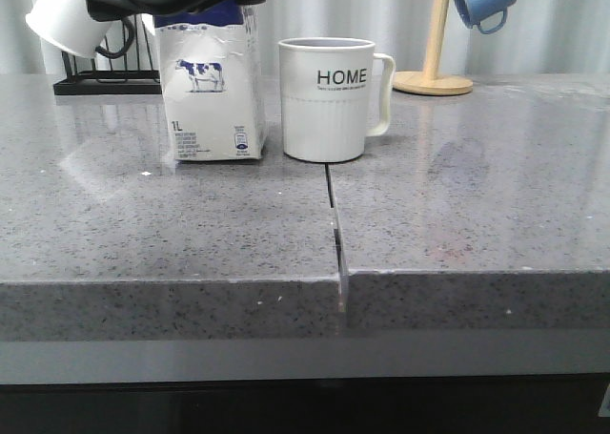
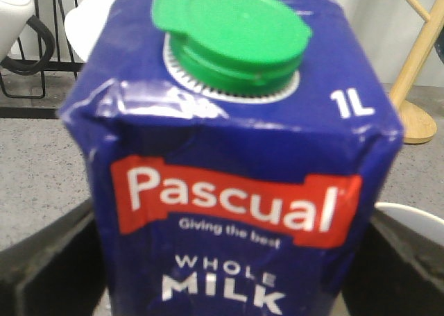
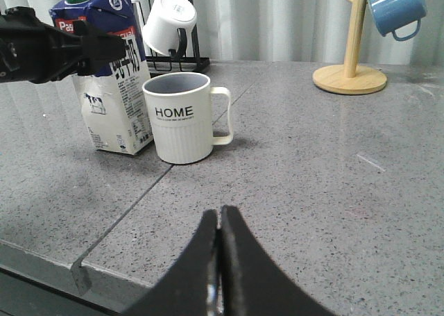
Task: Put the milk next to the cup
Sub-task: 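Lower the carton next to the mug, open the left gripper, withdraw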
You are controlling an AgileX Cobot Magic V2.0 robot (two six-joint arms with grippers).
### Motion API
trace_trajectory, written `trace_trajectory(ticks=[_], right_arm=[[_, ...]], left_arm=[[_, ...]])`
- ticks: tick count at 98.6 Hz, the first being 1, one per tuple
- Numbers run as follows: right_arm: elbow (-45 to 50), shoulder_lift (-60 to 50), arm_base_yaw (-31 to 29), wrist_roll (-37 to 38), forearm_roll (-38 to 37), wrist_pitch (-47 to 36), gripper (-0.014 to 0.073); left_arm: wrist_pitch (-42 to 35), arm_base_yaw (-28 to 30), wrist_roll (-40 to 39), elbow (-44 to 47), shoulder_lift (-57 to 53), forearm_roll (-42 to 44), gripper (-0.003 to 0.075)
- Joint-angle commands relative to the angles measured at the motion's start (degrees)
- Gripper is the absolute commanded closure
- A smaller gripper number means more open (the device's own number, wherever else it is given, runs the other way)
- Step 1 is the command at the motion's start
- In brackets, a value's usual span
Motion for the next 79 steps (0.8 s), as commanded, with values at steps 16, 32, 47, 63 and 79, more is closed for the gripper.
trace_trajectory(ticks=[16,32,47,63,79], right_arm=[[-1.45,0.46,-0.08,-0.3,-0.48,-4.68,0.0662],[-1.45,0.46,-0.08,-0.3,-0.48,-4.68,0.0662],[-1.45,0.46,-0.08,-0.3,-0.48,-4.68,0.0662],[-1.45,0.46,-0.08,-0.3,-0.48,-4.68,0.0662],[-1.45,0.46,-0.08,-0.3,-0.48,-4.68,0.0662]], left_arm=[[-1.05,-1.12,-0.07,-1.24,-2.29,1.45,0.006],[-2.57,-2.6,-0.07,-0.63,-3.01,1.45,0.006],[-4.97,-4.21,1.97,3.24,-6.17,0.47,0.0062],[-5.38,-6.04,2.29,8.43,-11.49,0.57,0.0071],[-3.66,-6.58,2.37,13.66,-17.88,1.93,0.0111]])
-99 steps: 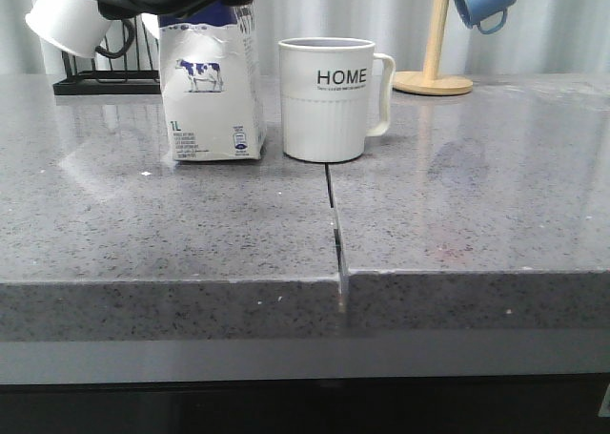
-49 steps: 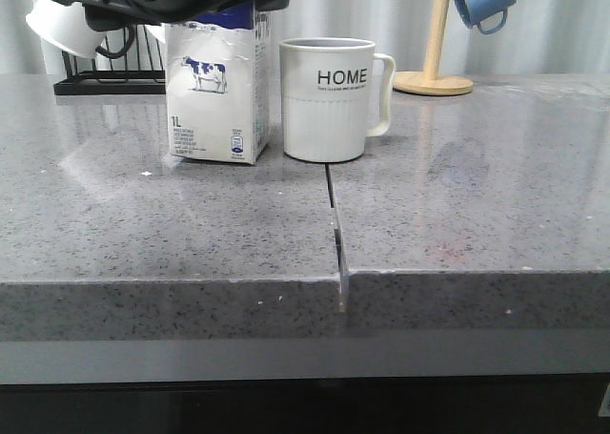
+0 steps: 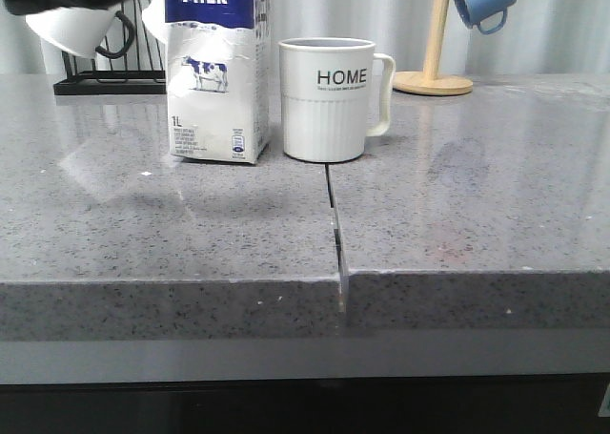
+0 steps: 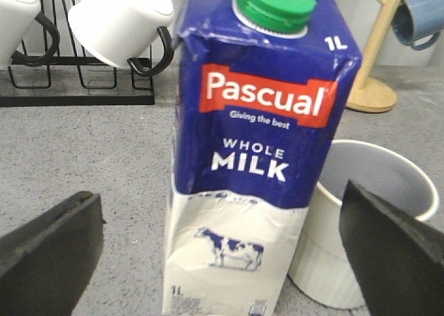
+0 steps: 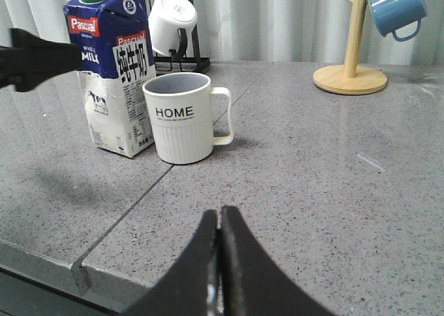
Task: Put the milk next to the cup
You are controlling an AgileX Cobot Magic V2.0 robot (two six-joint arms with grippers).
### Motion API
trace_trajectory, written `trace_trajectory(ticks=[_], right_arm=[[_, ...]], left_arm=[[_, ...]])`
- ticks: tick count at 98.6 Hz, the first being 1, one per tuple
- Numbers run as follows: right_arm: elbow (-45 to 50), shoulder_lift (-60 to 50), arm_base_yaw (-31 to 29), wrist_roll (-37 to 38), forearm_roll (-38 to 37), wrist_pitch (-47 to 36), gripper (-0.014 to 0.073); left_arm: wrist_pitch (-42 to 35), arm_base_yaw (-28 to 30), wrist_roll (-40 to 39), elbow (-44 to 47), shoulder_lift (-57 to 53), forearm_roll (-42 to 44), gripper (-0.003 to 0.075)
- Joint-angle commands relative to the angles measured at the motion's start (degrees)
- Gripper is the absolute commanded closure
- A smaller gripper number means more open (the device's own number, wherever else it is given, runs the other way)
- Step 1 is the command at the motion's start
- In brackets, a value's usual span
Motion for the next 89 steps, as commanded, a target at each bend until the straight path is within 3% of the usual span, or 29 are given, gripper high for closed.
trace_trajectory(ticks=[1,16,33,44,52,63,75,89], right_arm=[[-1.45,0.46,-0.08,-0.3,-0.48,-4.68,0.0662],[-1.45,0.46,-0.08,-0.3,-0.48,-4.68,0.0662],[-1.45,0.46,-0.08,-0.3,-0.48,-4.68,0.0662],[-1.45,0.46,-0.08,-0.3,-0.48,-4.68,0.0662],[-1.45,0.46,-0.08,-0.3,-0.48,-4.68,0.0662],[-1.45,0.46,-0.08,-0.3,-0.48,-4.68,0.0662],[-1.45,0.46,-0.08,-0.3,-0.48,-4.68,0.0662],[-1.45,0.46,-0.08,-0.3,-0.48,-4.68,0.0662]], left_arm=[[-1.33,-0.21,0.36,0.92,-5.13,3.16,0.0113],[3.13,4.16,0.45,4.26,-10.58,7.79,0.0227],[9.44,13.13,0.45,6.78,-15.86,15.87,0.0445],[18.15,20.75,-1.25,7.44,-18.64,23.68,0.0595],[25.66,26.72,-8.79,7.44,-20.32,33.04,0.0681],[33.9,35.23,-23.26,7.44,-22.68,45.58,0.0731],[42.21,42.92,-38.24,7.44,-25.42,58.55,0.0735],[50.67,48.02,-48.34,7.53,-29.33,67.99,0.0735]])
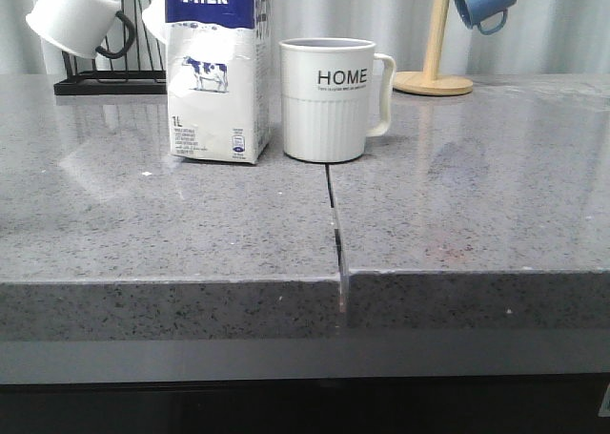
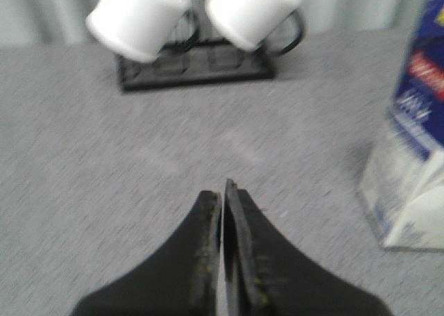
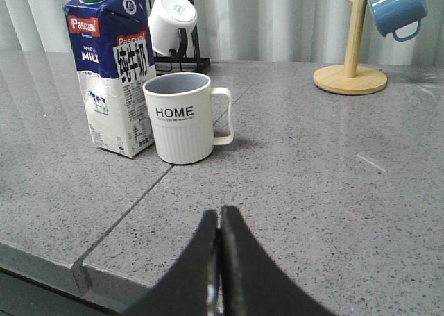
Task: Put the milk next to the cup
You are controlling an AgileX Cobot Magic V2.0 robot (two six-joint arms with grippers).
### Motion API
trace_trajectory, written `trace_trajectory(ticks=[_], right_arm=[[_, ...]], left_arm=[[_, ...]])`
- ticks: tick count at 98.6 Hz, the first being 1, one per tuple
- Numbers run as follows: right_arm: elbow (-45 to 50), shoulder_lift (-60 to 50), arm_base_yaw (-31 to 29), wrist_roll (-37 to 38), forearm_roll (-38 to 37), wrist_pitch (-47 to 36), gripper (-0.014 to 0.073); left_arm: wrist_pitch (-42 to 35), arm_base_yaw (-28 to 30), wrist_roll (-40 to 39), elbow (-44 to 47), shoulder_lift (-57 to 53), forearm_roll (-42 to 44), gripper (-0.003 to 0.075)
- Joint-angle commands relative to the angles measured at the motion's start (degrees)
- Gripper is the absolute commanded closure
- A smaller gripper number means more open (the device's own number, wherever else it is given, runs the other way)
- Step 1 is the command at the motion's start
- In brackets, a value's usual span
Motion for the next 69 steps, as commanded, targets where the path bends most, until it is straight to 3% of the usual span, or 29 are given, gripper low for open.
trace_trajectory(ticks=[1,69], right_arm=[[-1.45,0.46,-0.08,-0.3,-0.48,-4.68,0.0662],[-1.45,0.46,-0.08,-0.3,-0.48,-4.68,0.0662]], left_arm=[[1.87,1.93,-6.76,-1.64,-3.09,5.45,0.0735],[6.63,3.06,-7.63,13.74,-32.07,7.53,0.0735]])
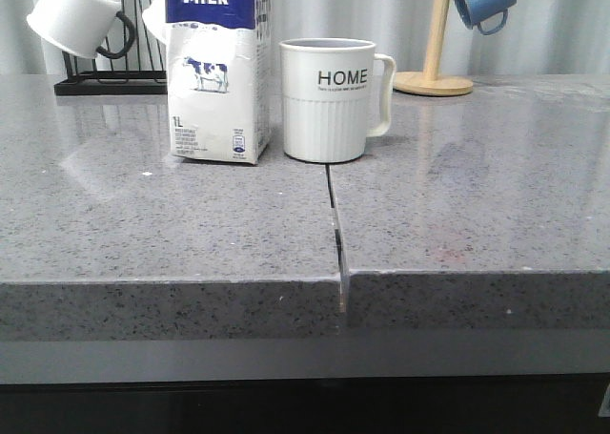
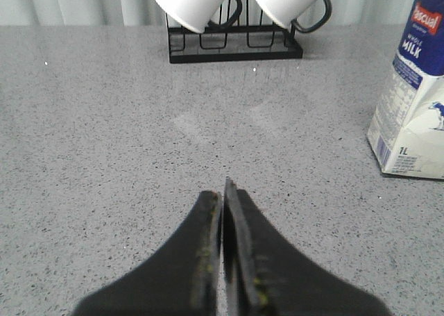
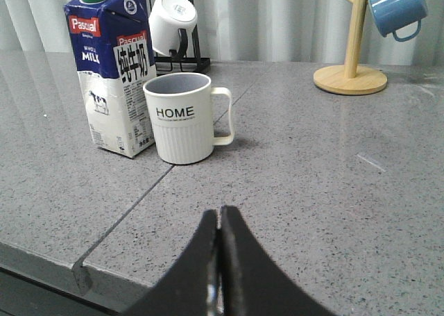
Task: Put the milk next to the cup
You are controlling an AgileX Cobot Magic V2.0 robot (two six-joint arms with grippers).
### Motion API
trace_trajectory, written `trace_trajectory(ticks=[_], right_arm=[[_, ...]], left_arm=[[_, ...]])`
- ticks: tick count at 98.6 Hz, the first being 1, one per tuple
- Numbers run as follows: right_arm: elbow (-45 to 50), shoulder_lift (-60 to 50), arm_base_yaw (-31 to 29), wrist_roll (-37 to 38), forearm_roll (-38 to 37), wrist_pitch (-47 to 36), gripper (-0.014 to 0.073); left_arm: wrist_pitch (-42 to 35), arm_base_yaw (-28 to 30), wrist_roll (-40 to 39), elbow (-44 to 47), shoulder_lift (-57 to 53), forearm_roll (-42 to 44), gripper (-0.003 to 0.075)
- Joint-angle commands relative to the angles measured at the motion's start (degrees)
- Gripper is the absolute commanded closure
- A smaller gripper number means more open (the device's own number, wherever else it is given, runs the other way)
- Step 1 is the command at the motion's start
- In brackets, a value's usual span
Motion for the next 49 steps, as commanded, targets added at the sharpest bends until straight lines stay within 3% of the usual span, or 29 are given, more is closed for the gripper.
trace_trajectory(ticks=[1,49], right_arm=[[-1.45,0.46,-0.08,-0.3,-0.48,-4.68,0.0662],[-1.45,0.46,-0.08,-0.3,-0.48,-4.68,0.0662]], left_arm=[[-4.02,0.13,-0.55,0.18,-3.0,0.35,0.0735],[-2.21,0.13,-0.55,9.06,-20.6,2.67,0.0735]])
